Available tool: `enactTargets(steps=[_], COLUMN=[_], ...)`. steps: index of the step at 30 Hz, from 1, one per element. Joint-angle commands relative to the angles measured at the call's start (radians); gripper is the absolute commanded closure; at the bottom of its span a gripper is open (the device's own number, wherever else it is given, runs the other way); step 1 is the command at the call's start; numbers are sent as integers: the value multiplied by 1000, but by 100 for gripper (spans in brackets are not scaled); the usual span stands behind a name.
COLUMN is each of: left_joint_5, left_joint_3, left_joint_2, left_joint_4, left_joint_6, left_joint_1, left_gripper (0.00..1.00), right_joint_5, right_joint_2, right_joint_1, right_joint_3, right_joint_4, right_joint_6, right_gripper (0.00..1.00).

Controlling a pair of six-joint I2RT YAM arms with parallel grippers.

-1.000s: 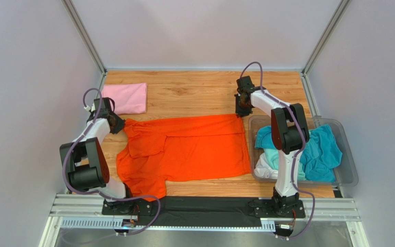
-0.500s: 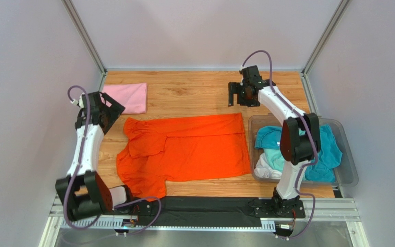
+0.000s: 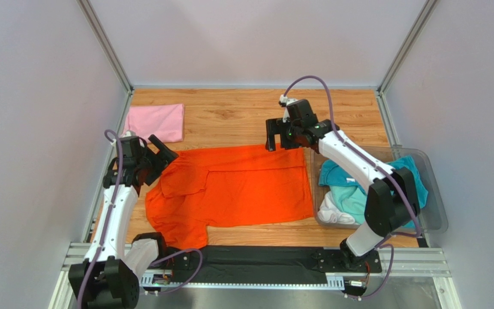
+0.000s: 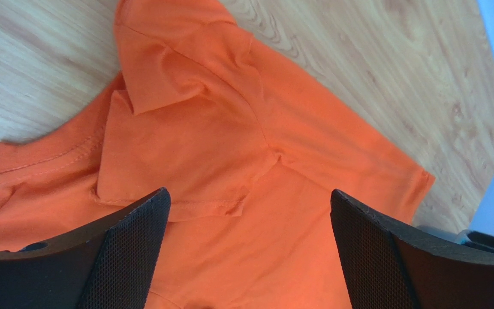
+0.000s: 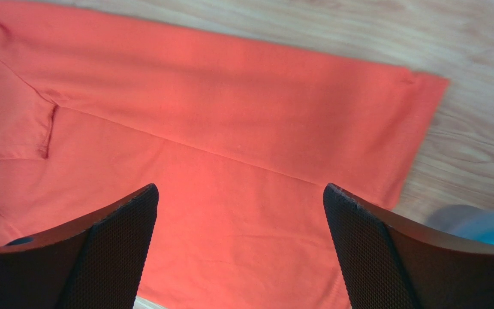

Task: Fold and stack the t-shirts
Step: Fold the tshirt

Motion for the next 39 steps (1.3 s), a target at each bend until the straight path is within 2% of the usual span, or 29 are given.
enactTargets(steps=[1, 7, 14, 22, 29, 35, 39], left_joint_5=[62, 67, 39, 1, -7, -40, -53], left_joint_3=[-3, 10, 48, 134, 238, 356, 396], left_joint_2=[68, 277, 502, 662, 783, 874, 852], left_joint_4=[90, 186, 259, 259, 246, 193, 136], left_joint_6=[28, 41, 41, 52, 67, 77, 94], left_joint_1=[-30, -52, -92, -113, -191, -199, -199], left_gripper=[0, 0, 0, 0, 0, 0, 0], right_joint_5=[7, 69, 172, 236, 267, 270, 201], right_joint_2=[86, 252, 324, 310, 263, 257, 229], right_joint_1=[29, 37, 21, -34, -74, -105, -105], right_joint_3=[-4, 57, 34, -70, -153, -133, -89], right_joint_4=[83, 86, 89, 101, 111, 111, 106], right_joint_6=[52, 113, 138, 173, 193, 143, 88], right_gripper=[0, 0, 0, 0, 0, 0, 0])
